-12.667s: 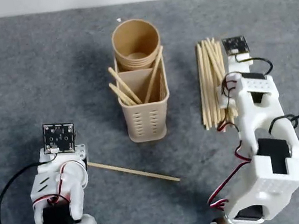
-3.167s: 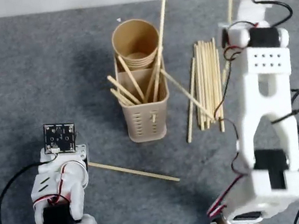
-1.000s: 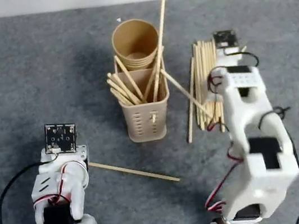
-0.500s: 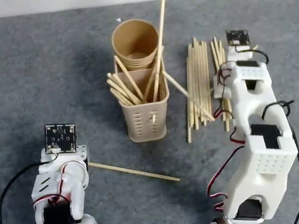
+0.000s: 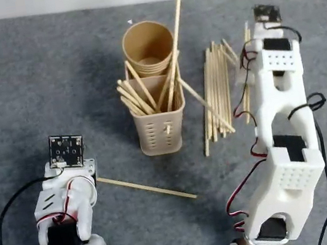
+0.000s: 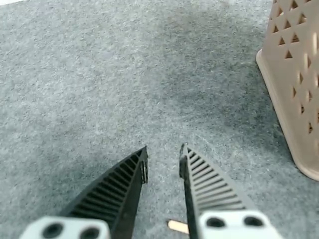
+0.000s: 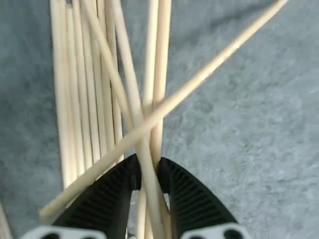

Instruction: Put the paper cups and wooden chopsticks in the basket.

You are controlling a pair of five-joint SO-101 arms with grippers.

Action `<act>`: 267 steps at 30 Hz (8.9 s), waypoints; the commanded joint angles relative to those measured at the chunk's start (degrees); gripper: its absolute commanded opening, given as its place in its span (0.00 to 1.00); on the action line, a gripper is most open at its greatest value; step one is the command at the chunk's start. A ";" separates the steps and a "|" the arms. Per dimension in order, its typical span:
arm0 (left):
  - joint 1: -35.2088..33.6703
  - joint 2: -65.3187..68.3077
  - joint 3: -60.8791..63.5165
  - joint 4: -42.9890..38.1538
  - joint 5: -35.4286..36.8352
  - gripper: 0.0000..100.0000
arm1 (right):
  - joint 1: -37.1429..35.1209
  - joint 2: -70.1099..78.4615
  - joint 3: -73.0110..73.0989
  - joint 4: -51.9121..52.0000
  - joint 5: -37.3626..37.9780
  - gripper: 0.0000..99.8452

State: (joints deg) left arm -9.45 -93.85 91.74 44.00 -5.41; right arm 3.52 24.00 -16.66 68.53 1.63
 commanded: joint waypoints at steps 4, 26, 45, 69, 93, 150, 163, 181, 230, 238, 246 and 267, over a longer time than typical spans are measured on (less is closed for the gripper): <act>0.48 -0.48 -0.40 -1.14 -0.35 0.14 | -1.27 -15.52 -1.45 0.57 -1.23 0.01; 0.48 -0.22 0.04 -2.46 -0.35 0.14 | -25.01 -68.88 43.47 -44.62 -8.44 0.01; 0.48 -0.48 0.57 -2.73 -0.35 0.14 | -38.90 -63.25 65.71 -67.03 -8.35 0.04; 0.48 -0.48 0.48 -2.73 -0.35 0.14 | -10.68 -84.00 58.68 -39.69 -1.41 0.30; 0.48 -0.48 0.31 -2.55 -0.35 0.14 | -1.19 -10.33 44.70 -32.92 7.47 0.19; 3.74 109.85 -129.10 29.80 -2.64 0.18 | -1.98 -10.33 41.71 -28.62 4.84 0.01; 9.36 127.52 -128.84 13.45 -2.29 0.18 | -1.98 -10.33 41.63 -28.62 4.84 0.01; 5.14 129.54 -177.63 43.69 1.41 0.18 | -1.80 -10.33 41.80 -28.62 4.92 0.01; 16.57 118.81 -163.47 53.63 6.68 0.18 | -2.07 -10.15 41.80 -28.62 5.10 0.01; 17.01 118.81 -156.18 51.43 6.68 0.18 | -1.98 -10.15 41.80 -28.62 5.19 0.01; 17.54 118.64 -155.38 46.07 6.33 0.00 | -1.98 -10.15 41.80 -28.62 5.19 0.01; 8.40 124.44 -158.81 53.19 6.68 0.14 | -1.98 -10.15 41.89 -28.62 5.19 0.01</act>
State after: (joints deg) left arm 0.84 28.44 -67.38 96.92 0.84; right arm 3.78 13.54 25.10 39.34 7.16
